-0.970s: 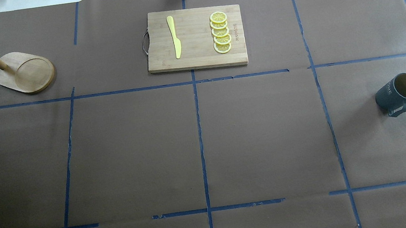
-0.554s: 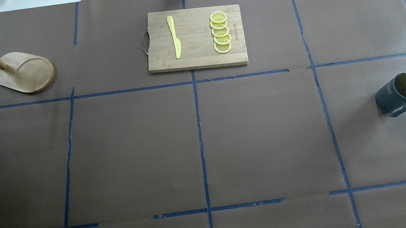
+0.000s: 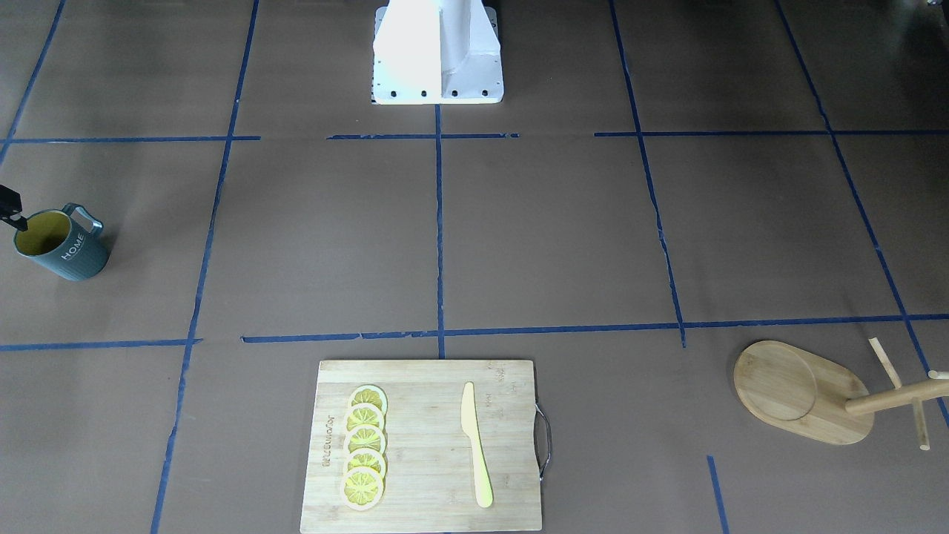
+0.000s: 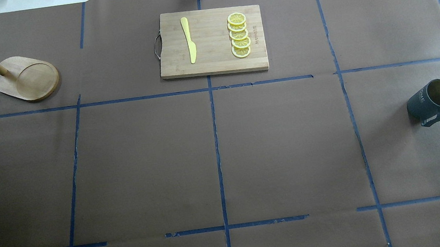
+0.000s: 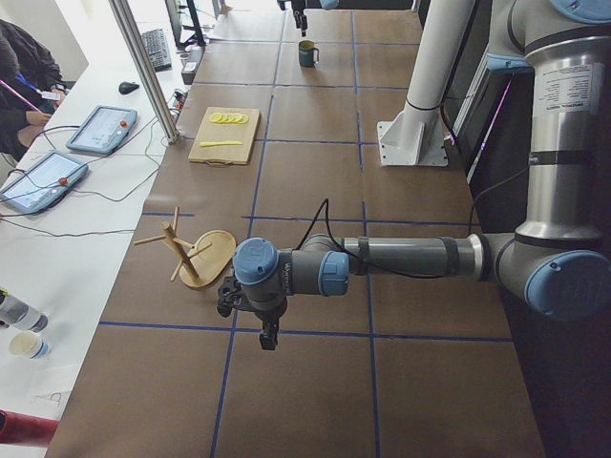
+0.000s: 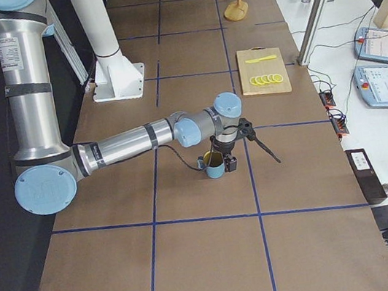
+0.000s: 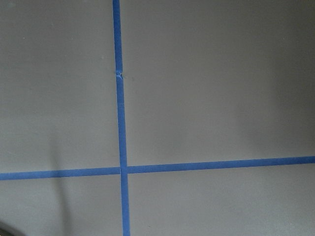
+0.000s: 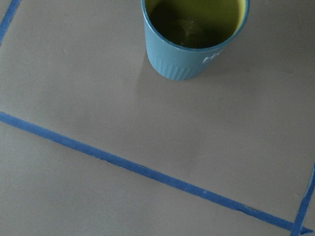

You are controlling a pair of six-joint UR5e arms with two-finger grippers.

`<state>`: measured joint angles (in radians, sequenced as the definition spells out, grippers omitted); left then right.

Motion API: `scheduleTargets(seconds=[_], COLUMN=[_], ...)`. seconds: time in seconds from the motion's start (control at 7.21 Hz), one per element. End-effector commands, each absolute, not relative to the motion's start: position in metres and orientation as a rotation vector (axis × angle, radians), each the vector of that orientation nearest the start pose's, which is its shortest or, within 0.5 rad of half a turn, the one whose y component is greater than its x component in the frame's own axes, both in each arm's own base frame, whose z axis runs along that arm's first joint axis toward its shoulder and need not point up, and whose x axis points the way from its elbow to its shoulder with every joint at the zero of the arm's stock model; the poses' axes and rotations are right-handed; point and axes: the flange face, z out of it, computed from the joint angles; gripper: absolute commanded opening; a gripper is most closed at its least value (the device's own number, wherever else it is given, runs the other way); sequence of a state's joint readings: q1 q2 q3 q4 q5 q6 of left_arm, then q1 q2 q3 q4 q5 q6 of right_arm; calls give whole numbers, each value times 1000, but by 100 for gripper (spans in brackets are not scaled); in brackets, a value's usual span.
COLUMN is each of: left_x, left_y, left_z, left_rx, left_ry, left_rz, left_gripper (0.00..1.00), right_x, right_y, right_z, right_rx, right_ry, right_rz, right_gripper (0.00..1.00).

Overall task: Hang cup on storage rack
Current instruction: 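Reach the right gripper down to the dark teal mug and grasp it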

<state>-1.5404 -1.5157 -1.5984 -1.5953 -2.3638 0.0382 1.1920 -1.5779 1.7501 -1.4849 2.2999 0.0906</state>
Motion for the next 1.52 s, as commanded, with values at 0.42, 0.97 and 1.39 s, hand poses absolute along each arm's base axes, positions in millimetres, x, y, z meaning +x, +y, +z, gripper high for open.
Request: scheduleTargets(seconds=[0.42, 0.97, 1.39], left_x=[-48, -48, -48], left_y=[-467, -467, -467], left_z=[671, 670, 669], left_rx=[-6, -3, -1], left_ry=[795, 796, 796], left_rz=[62, 61, 64], left_gripper=[100, 100, 100], right_x=[-162, -178, -178], right_y=[-499, -496, -497], right_z=[596, 605, 600], right_rx=[-4, -31, -20], right_ry=[-745, -741, -742], right_rz=[-405, -430, -435], right_gripper=[99, 52, 1])
